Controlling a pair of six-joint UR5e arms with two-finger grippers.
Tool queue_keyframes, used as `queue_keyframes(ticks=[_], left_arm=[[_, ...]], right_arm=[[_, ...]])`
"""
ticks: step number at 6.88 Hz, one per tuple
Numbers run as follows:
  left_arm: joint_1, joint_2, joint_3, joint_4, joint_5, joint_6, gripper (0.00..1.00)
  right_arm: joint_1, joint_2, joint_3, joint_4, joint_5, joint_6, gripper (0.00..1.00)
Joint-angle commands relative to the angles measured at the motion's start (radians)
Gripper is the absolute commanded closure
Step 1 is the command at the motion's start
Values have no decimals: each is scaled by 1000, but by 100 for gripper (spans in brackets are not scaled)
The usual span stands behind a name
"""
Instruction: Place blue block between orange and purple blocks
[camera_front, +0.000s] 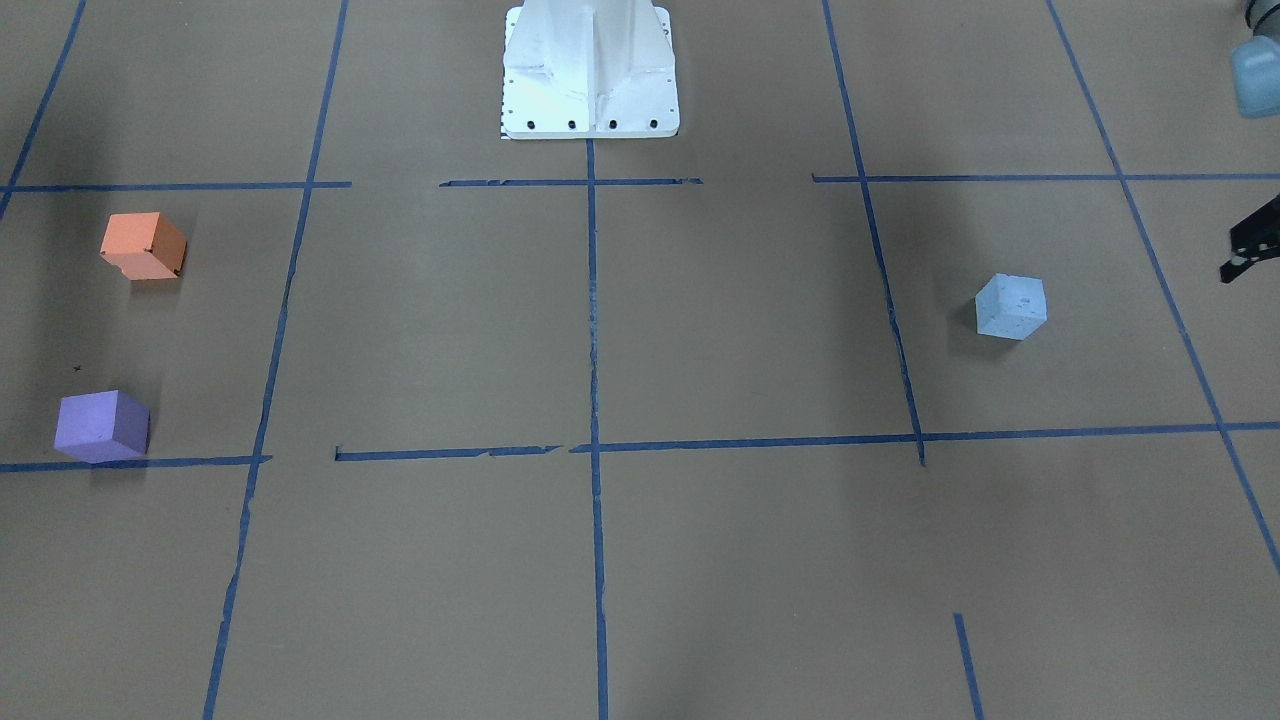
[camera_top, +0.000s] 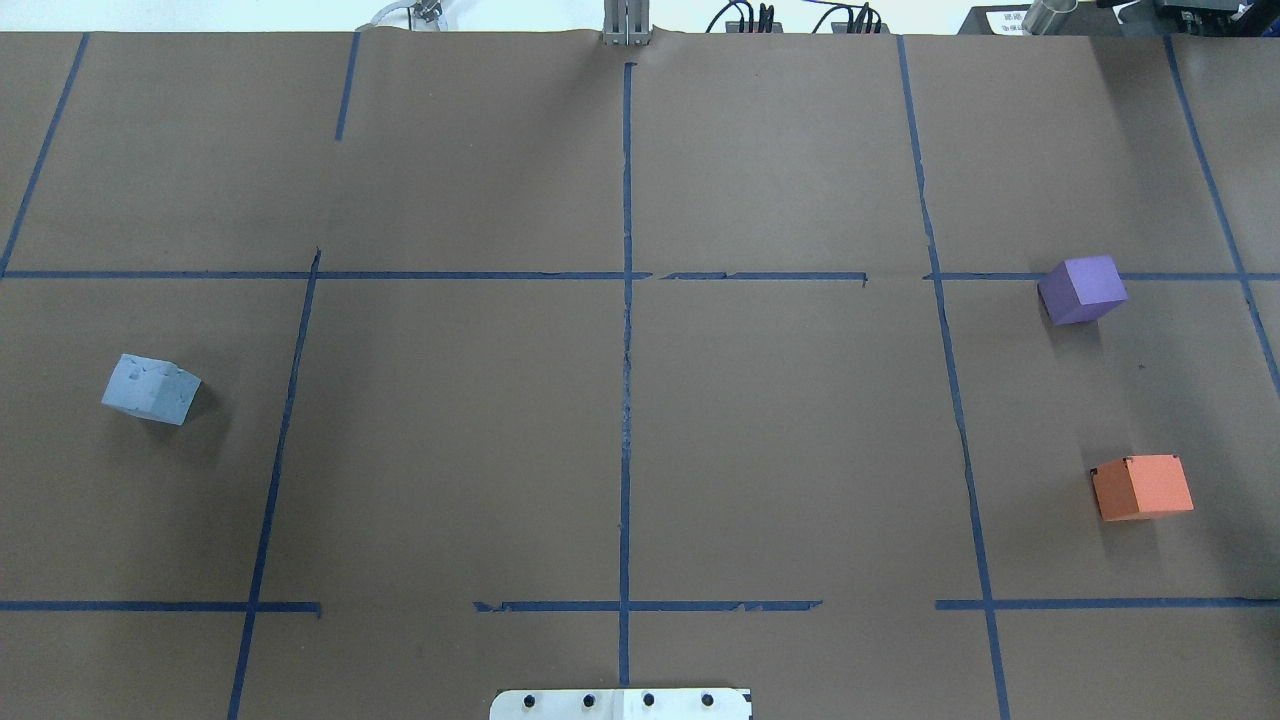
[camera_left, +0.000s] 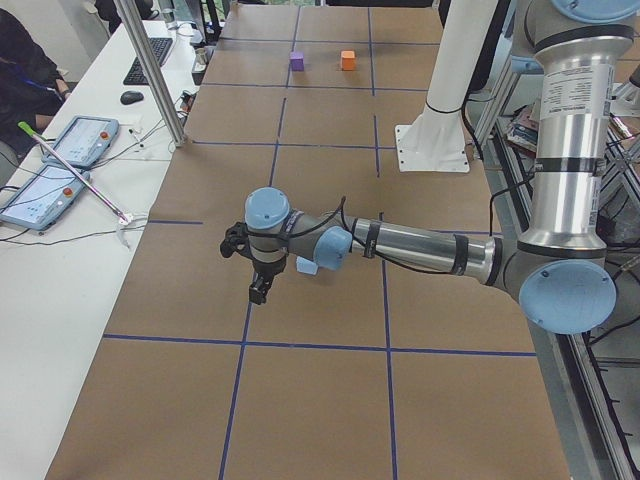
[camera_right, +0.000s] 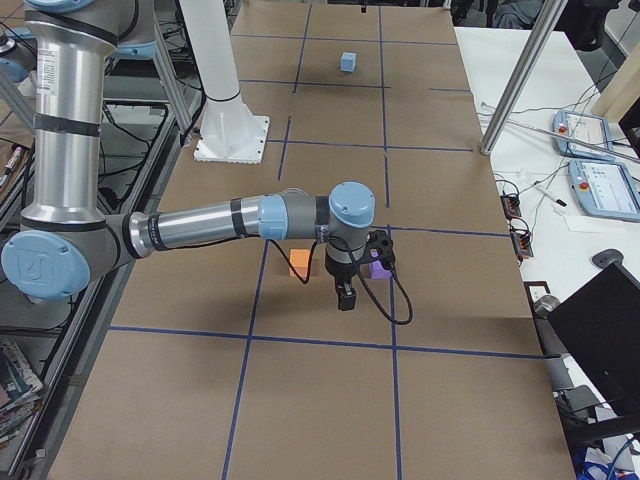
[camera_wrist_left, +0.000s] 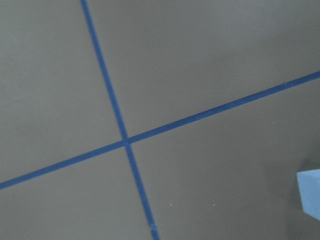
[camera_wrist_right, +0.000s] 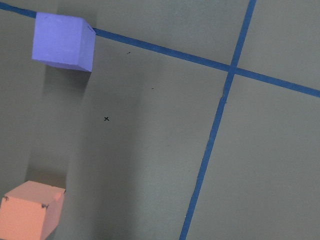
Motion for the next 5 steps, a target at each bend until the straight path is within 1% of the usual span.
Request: queue_keyframes(ticks=[1,2,3,5], left_arm=[[211,-6,6,-177,64,-364,0],[308,-14,6,-235,128,-510,0],[360,-17,6,-244,186,-555,0],[370,-6,6,-244,184,-559,0]], right_arm=[[0,0,-1,1,0,0,0],[0,0,-1,0,0,0,0],[0,0,-2,0,0,0,0],[0,-2,-5,0,0,0,0]])
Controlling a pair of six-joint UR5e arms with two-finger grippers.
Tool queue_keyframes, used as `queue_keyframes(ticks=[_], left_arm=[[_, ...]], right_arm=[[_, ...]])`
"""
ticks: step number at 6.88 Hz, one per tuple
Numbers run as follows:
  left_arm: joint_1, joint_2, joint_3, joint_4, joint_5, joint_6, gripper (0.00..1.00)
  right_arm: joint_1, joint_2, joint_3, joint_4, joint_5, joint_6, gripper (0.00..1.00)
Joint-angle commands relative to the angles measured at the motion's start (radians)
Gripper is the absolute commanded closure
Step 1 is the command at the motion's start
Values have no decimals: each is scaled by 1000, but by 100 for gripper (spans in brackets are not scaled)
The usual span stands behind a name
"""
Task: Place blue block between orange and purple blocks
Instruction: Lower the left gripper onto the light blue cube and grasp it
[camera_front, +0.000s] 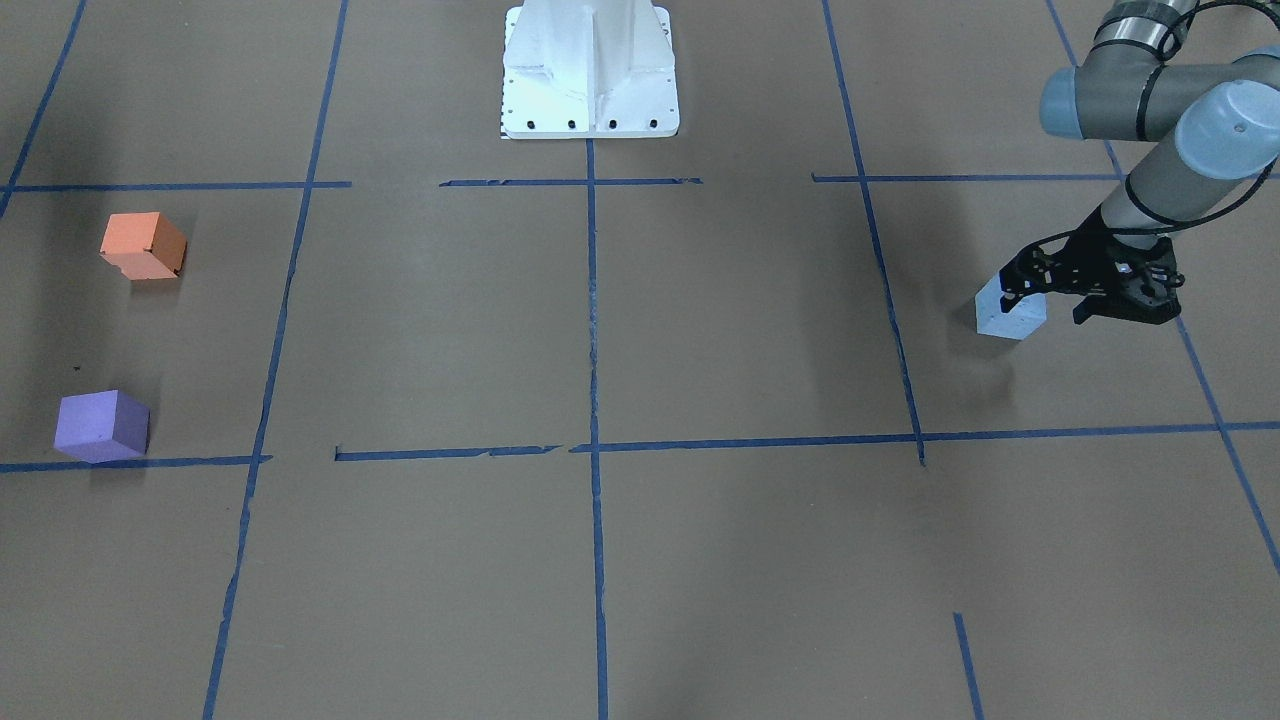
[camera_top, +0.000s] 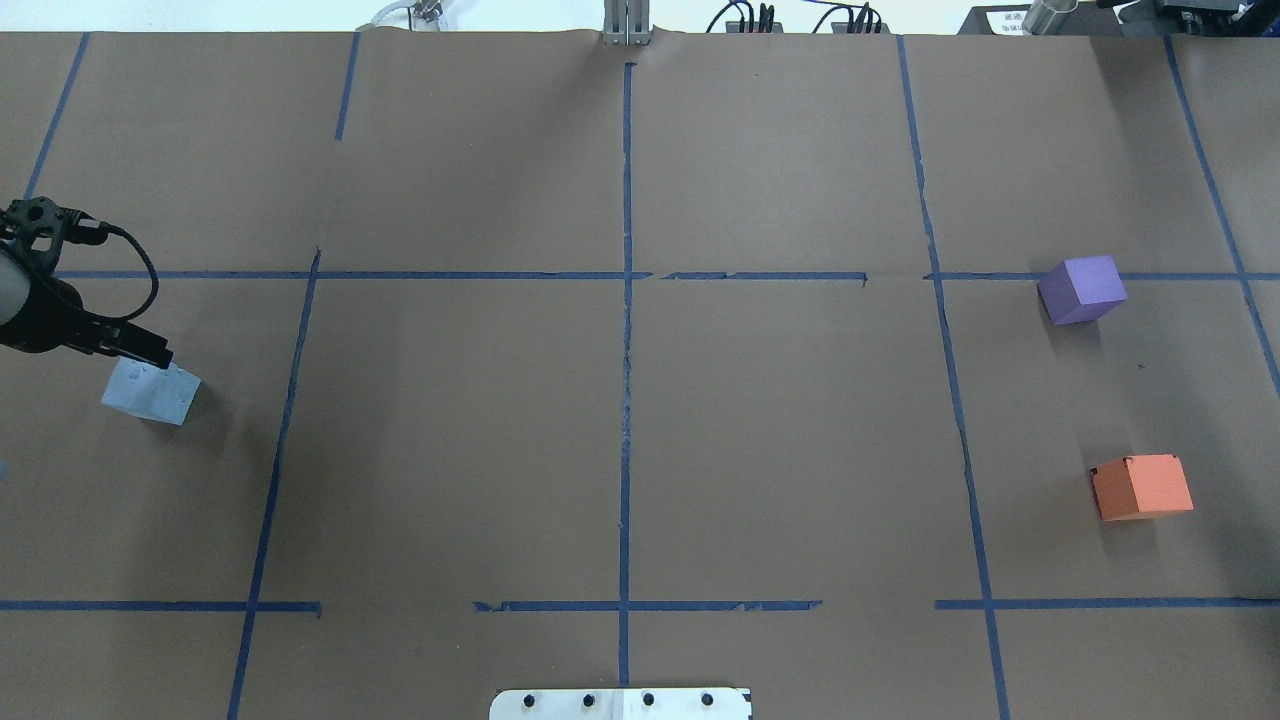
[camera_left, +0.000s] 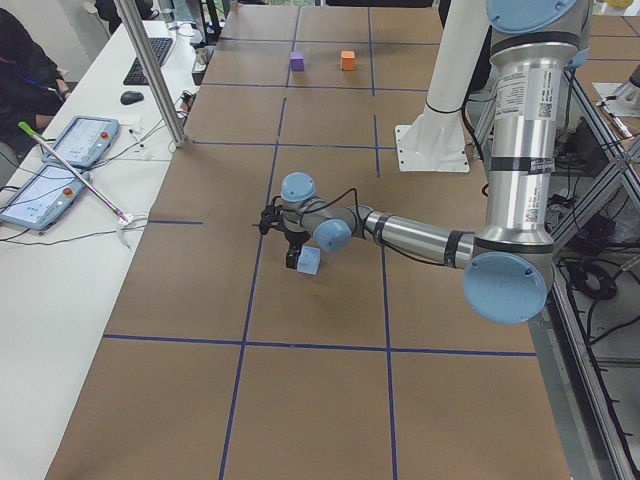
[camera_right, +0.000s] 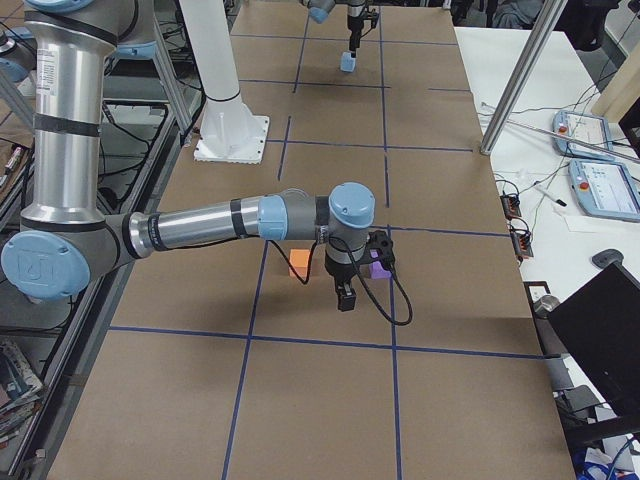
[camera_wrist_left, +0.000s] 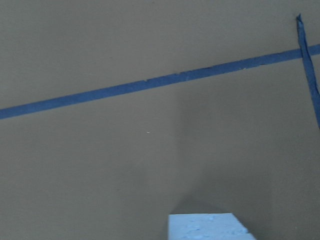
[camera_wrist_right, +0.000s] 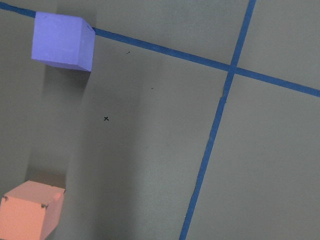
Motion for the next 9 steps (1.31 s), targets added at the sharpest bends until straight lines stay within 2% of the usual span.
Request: queue_keyframes(ticks=[1,5,6,7,8,9], left_arm=[[29,5,2,-3,7,-16,0],[92,4,45,-6,11,-66,0],[92,2,45,-3,7,-68,15],[92,1,42,5,0,-68,44],[92,-8,28,9,-2,-68,55],[89,-43,6,40,-2,-69,55]], right_arm=[[-1,-1,-2,0,0,0,0],[-1,-1,-5,0,0,0,0],[-1,-1,-5,0,0,0,0],[-1,-1,-5,0,0,0,0],[-1,-1,-5,0,0,0,0],[1,-1,-5,0,0,0,0]])
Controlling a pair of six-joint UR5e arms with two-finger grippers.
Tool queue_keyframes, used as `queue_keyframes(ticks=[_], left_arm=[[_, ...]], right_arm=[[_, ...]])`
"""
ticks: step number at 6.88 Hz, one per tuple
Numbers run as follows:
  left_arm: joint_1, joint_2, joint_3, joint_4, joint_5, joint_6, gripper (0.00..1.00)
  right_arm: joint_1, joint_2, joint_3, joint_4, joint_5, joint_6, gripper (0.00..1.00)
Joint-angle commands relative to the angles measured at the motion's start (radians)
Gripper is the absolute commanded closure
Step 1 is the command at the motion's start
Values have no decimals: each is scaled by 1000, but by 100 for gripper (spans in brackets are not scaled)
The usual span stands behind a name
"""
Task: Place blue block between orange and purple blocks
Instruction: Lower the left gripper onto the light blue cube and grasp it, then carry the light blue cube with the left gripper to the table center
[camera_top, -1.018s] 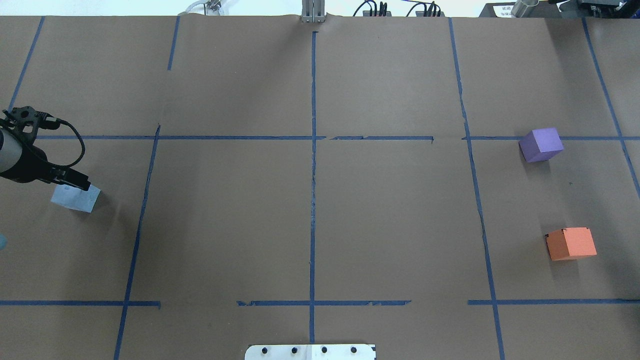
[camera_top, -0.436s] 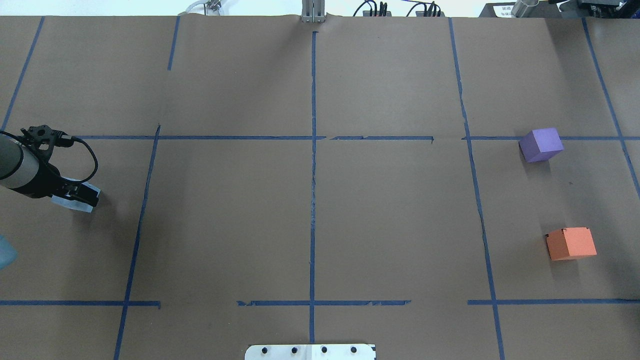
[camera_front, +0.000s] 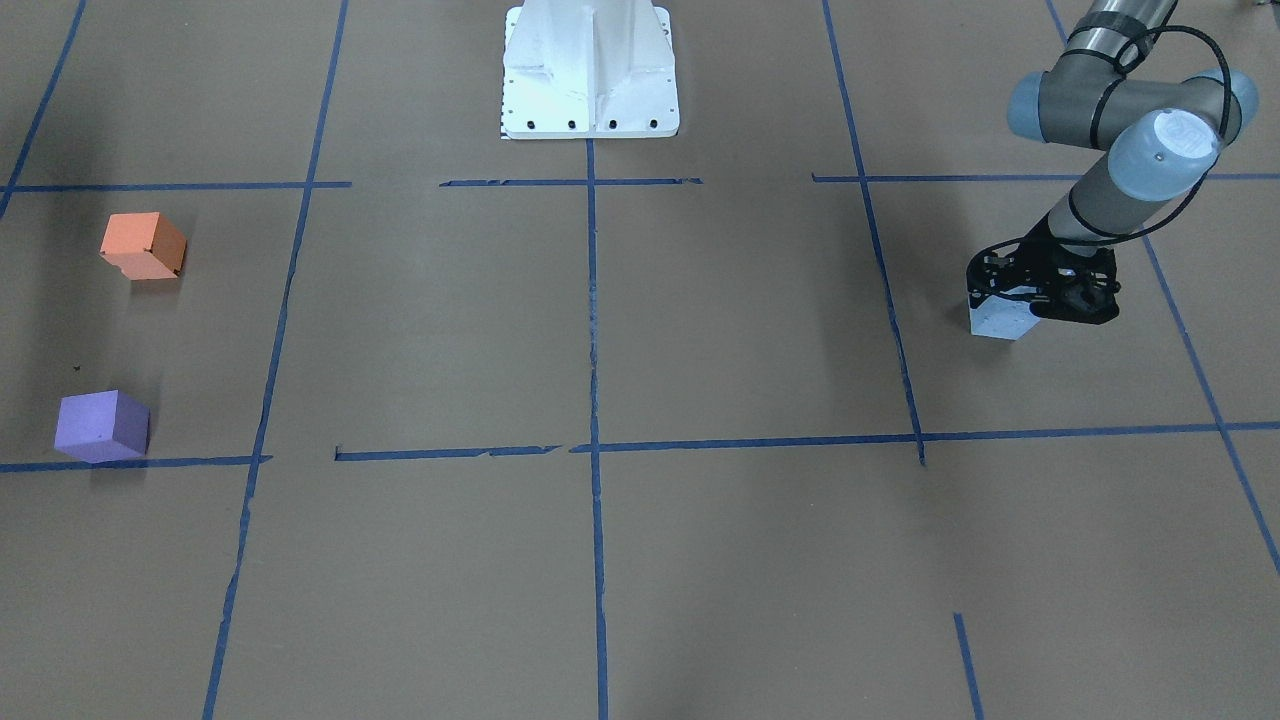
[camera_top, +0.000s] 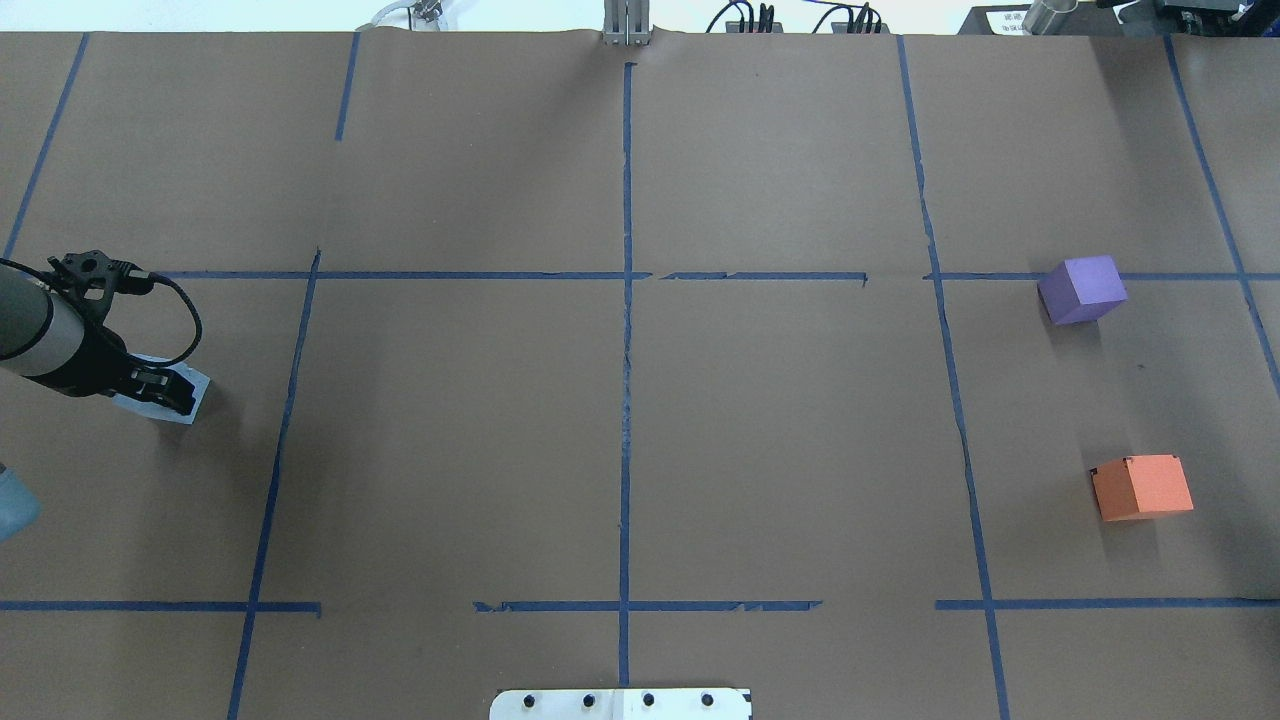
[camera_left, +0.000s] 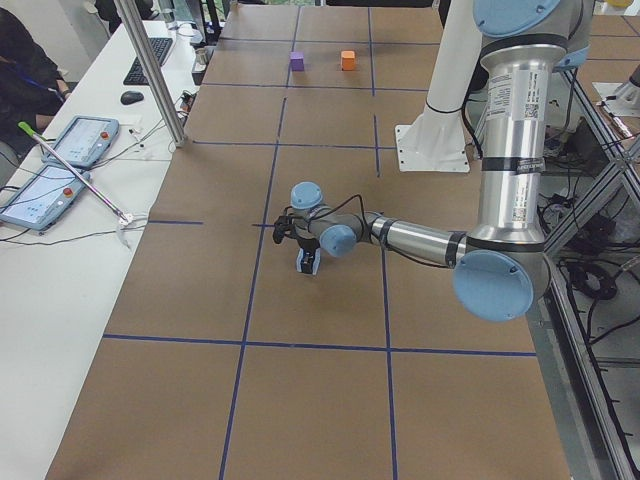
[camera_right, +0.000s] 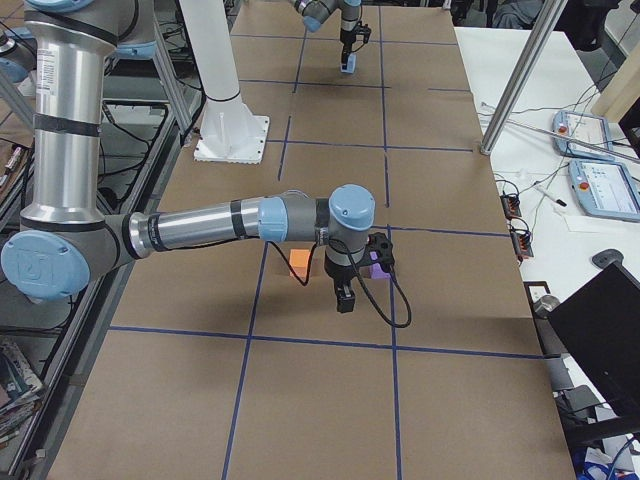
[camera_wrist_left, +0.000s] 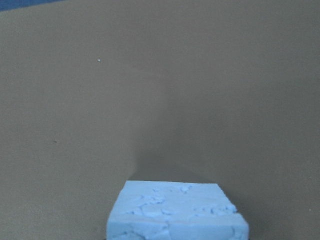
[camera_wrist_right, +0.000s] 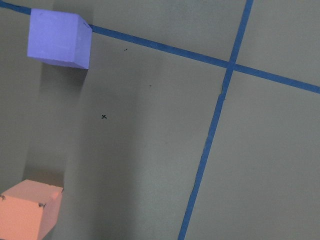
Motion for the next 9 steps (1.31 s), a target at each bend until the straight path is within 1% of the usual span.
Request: queue_keyframes(ticks=[1,2,3,4,5,6,7,8,9], left_arm=[[-5,-112,-51,148,2,-3,54],[-4,-222,-79,286,3,-53,53],[8,-369,-73,400,3,-142,51],[107,-483,-55,439,11,-253,51],[189,-564,-23,440,44,-379,51],[240,-623,11,440,104,-407,51],[295,-707,92,430,164,-464,51],[323,-805,204,427,176,-487,50],[356,-850,264,424,195,-510,50]], right_arm=[[0,0,1,0,0,0,0],[1,0,2,0,0,0,0],[1,0,2,0,0,0,0],[1,0,2,0,0,0,0],[0,0,0,0,0,0,0],[0,0,-2,0,-2,0,0],[1,0,-2,0,0,0,0],[0,0,-3,0,-2,0,0],[1,-2,-3,0,-2,0,0]])
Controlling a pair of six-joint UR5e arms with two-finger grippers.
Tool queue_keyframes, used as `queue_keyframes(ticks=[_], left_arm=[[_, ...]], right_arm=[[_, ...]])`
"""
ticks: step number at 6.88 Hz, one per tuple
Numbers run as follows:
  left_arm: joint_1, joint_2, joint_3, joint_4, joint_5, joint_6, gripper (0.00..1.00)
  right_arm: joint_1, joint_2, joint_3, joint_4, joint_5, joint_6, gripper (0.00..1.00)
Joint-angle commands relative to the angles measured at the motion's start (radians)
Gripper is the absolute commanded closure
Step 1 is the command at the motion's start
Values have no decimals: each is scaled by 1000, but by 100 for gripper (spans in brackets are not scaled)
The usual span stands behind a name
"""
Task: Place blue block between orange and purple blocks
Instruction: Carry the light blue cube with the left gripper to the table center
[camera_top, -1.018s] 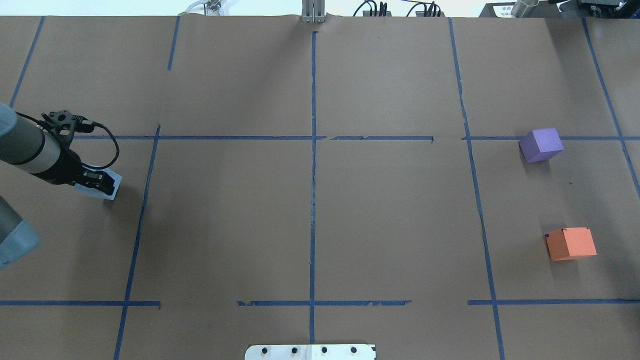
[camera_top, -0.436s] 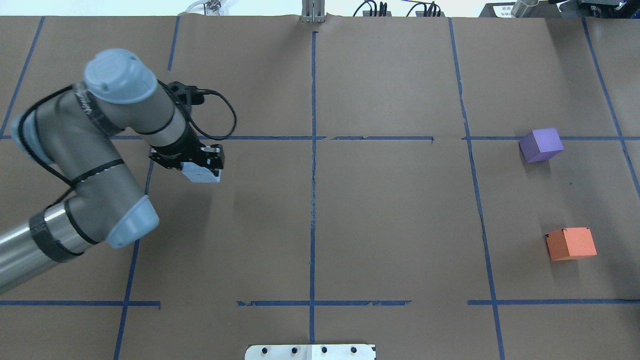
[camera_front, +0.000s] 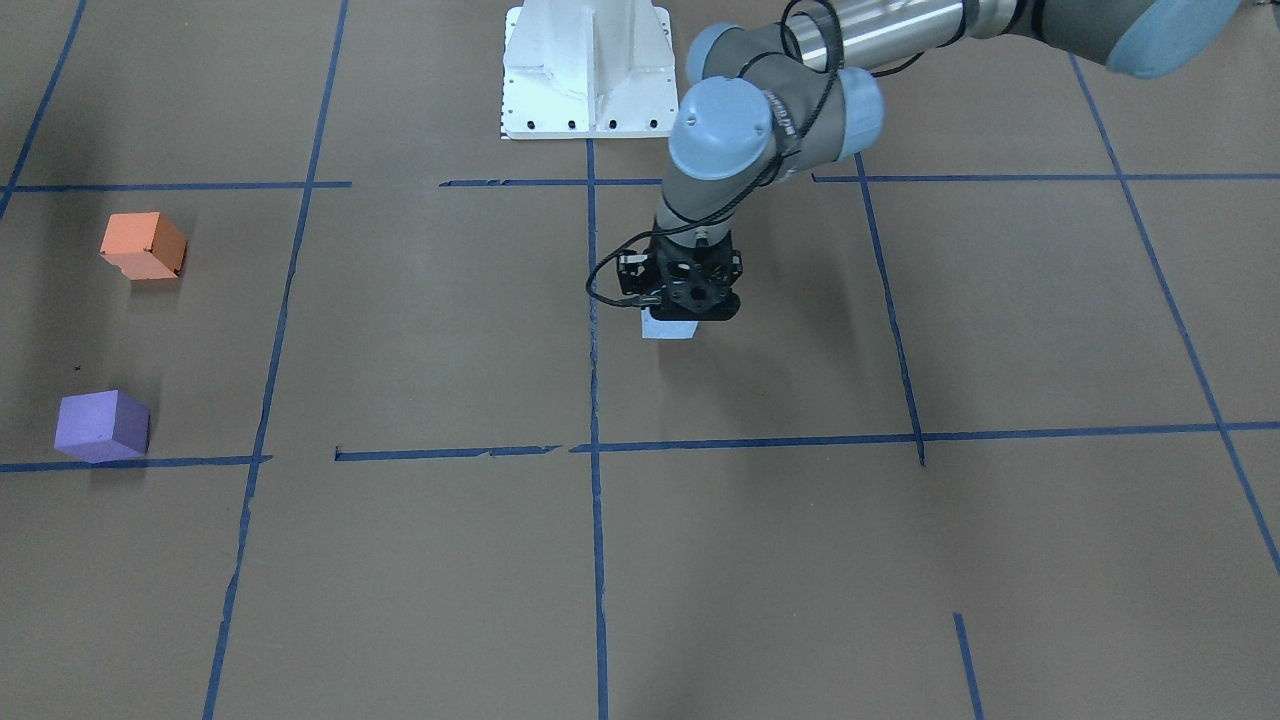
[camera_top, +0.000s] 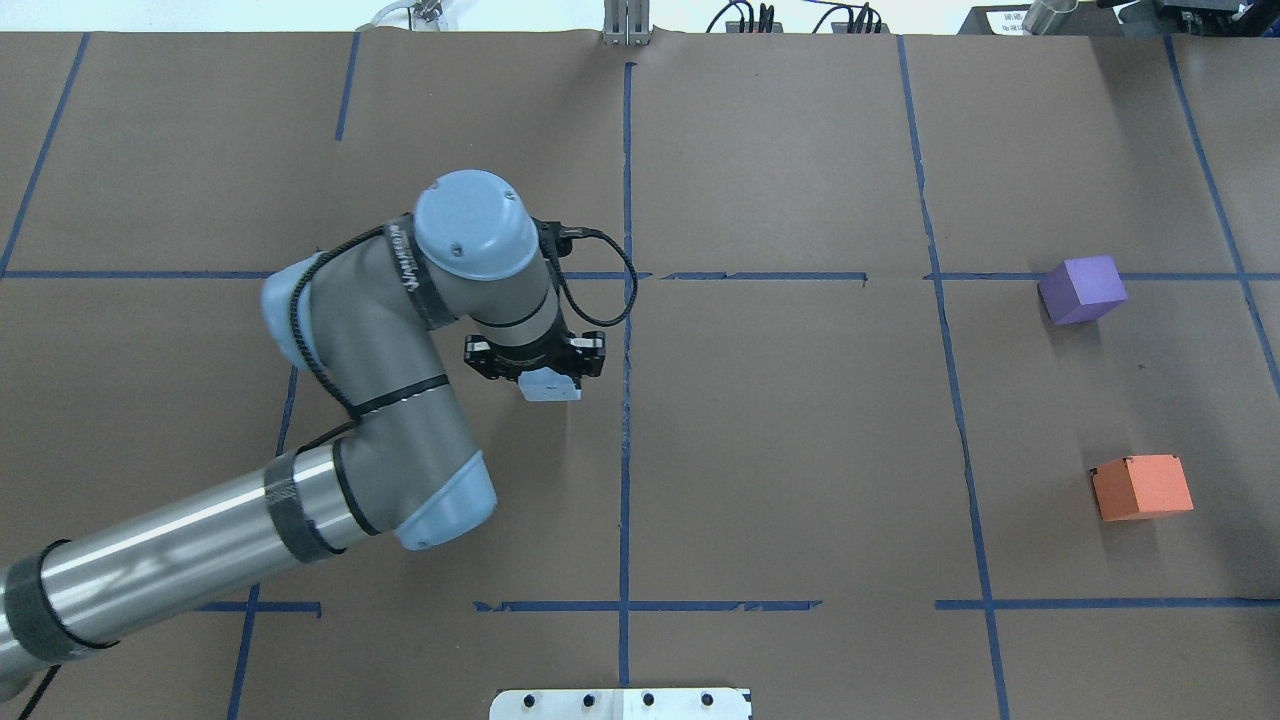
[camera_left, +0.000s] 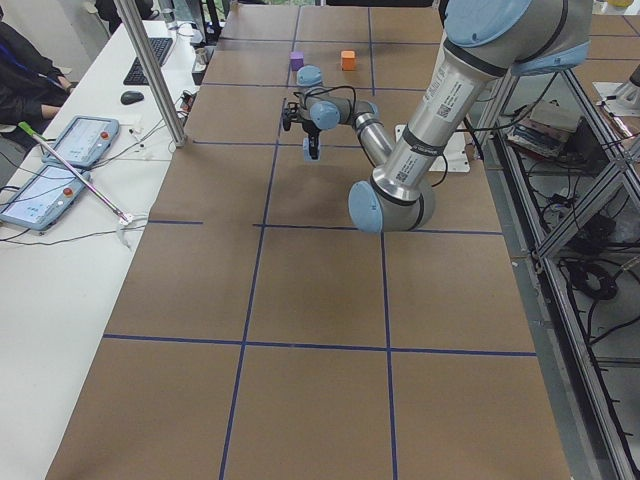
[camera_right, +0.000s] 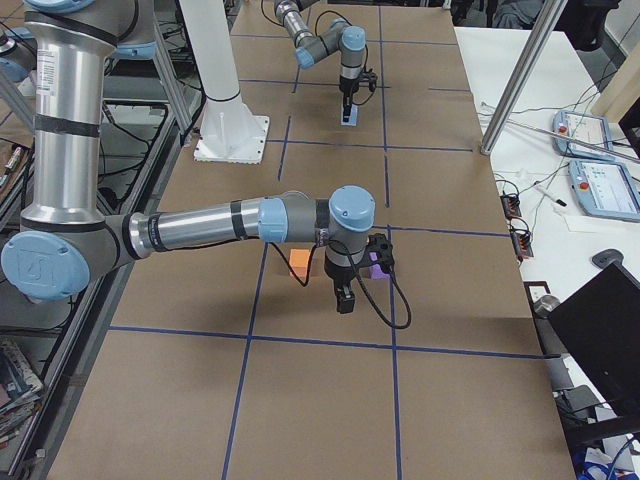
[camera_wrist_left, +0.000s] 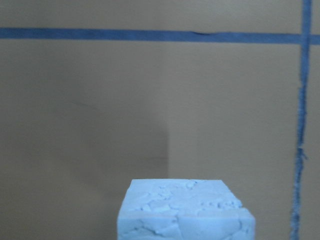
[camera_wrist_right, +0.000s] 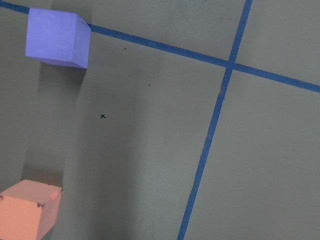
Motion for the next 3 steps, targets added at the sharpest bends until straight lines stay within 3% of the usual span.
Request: queue_keyframes(ticks=[1,2,3], left_arm=[[64,-94,109,-6,44,-35,48],[67,-92,114,-6,44,-33,43],[67,-92,114,-6,44,-32,23]], right_arm=[[1,-3,-1,0,0,0,0],[1,-3,-1,0,0,0,0],[1,-4,-1,0,0,0,0]])
